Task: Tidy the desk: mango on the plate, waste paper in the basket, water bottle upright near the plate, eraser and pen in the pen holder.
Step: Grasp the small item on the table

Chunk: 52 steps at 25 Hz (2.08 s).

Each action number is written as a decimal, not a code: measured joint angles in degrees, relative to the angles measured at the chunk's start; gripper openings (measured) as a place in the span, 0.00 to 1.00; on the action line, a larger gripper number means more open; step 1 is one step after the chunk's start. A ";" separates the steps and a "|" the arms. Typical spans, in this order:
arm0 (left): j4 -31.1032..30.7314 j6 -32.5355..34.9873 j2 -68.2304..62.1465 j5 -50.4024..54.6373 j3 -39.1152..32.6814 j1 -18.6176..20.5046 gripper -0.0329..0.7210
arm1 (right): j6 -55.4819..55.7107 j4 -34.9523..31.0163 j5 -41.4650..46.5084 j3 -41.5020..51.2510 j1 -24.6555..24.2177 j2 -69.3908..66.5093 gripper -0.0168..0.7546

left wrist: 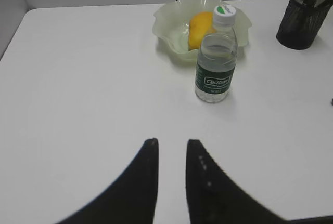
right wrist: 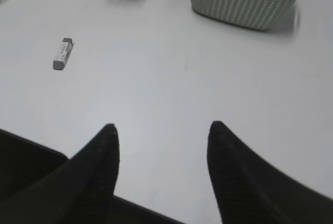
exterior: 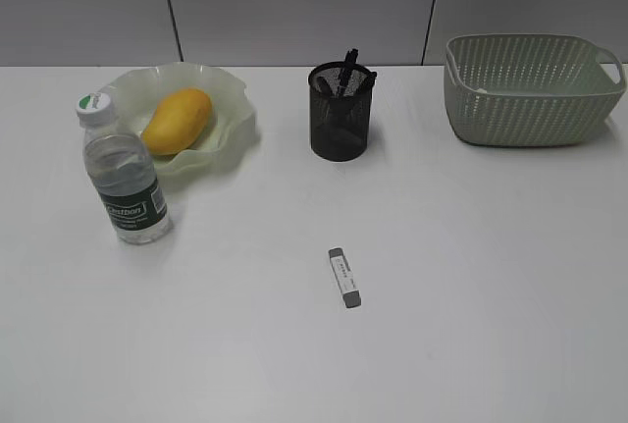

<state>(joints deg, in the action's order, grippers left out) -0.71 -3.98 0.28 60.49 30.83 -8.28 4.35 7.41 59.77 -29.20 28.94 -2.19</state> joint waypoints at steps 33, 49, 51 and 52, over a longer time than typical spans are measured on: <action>14.66 -4.51 -79.32 -26.66 21.90 -35.41 0.52 | -0.18 -1.28 -0.32 0.01 -21.10 2.61 0.59; 1.13 -34.63 -120.70 -17.86 53.99 -40.62 0.52 | -0.18 -1.28 -0.32 0.01 -21.10 2.61 0.59; 0.71 -38.83 -122.32 -17.15 55.44 -40.62 0.52 | -0.18 -1.28 -0.32 0.01 -21.10 2.61 0.59; 0.71 -40.51 -122.83 -16.99 55.72 -40.62 0.52 | -0.18 -1.28 -0.32 0.01 -21.10 2.61 0.59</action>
<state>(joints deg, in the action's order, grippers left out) 0.00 -44.49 -122.55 43.49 86.55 -48.90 4.17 6.13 59.45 -29.19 7.83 0.41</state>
